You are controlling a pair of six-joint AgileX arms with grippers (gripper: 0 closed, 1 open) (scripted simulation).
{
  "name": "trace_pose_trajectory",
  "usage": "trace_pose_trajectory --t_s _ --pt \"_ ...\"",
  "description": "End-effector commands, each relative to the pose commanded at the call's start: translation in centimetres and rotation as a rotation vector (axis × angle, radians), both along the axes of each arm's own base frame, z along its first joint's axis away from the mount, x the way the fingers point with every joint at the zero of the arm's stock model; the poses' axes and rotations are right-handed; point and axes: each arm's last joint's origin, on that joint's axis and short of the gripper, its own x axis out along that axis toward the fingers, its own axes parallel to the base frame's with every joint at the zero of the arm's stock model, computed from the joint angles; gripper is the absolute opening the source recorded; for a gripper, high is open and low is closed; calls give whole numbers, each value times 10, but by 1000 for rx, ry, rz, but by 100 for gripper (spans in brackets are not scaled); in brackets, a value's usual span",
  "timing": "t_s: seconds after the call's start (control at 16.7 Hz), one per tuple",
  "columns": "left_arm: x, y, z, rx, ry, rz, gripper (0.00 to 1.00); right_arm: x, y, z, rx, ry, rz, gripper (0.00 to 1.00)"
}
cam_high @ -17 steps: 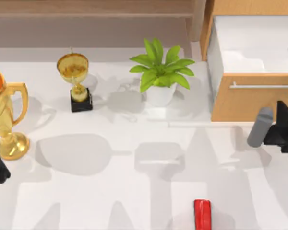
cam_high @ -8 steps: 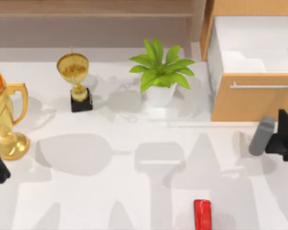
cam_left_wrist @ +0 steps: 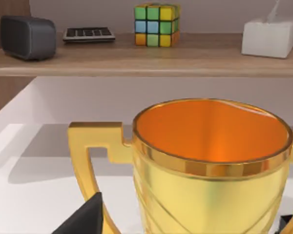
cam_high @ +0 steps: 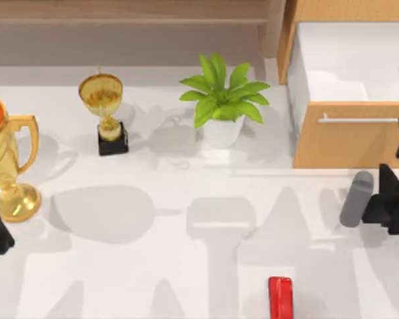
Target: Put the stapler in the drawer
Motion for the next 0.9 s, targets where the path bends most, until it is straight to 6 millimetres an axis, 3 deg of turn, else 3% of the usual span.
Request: trace_pose_trajectory --t_s 0.18,0.42,0.66,0.9 --pt "0 0 0 0 0 0 100 1 23 6 72 4 75 100" --pt "0 0 0 0 0 0 100 -1 70 11 267 122 201 100" --pt "0 0 0 0 0 0 100 -4 119 19 538 374 226 100" --pt "0 0 0 0 0 0 100 -16 154 33 782 714 63 100"
